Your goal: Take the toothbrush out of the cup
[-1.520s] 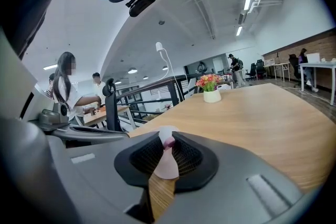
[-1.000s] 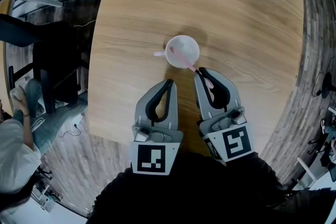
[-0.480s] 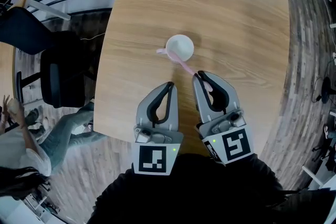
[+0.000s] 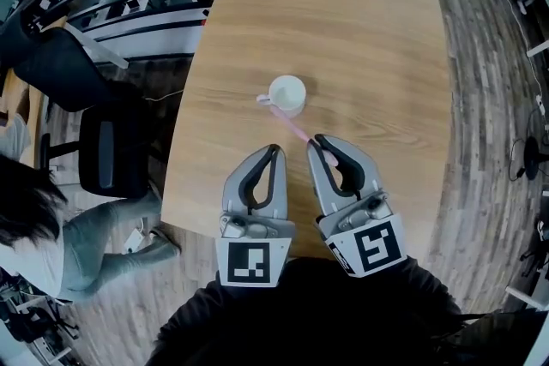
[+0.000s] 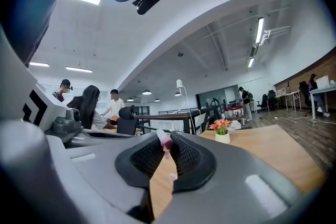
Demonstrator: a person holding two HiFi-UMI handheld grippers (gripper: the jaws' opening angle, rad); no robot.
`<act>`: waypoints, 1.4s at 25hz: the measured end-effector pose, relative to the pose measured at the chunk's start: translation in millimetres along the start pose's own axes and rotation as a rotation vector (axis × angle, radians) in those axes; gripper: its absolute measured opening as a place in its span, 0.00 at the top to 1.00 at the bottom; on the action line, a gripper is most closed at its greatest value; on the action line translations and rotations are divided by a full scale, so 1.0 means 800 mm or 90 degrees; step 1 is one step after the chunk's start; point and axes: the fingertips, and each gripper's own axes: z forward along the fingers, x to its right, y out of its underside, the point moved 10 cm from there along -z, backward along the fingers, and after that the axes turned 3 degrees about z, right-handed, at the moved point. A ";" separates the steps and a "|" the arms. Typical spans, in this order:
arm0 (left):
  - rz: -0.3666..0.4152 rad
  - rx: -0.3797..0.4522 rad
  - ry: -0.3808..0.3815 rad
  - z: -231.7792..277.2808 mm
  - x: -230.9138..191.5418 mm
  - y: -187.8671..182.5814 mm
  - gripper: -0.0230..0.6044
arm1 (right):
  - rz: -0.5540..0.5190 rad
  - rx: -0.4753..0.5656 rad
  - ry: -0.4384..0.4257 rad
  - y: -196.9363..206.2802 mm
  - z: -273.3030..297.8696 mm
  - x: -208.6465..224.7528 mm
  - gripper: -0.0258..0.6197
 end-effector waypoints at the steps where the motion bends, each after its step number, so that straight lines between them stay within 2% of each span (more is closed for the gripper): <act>1: 0.005 0.007 0.000 -0.003 0.002 -0.004 0.95 | -0.005 0.005 -0.002 -0.003 -0.004 -0.003 0.91; 14: 0.043 0.055 0.012 -0.021 0.028 -0.031 0.95 | -0.028 0.039 -0.002 -0.027 -0.040 -0.009 0.91; 35: 0.051 0.054 0.026 -0.022 0.039 -0.035 0.95 | -0.017 0.044 0.005 -0.028 -0.046 -0.004 0.91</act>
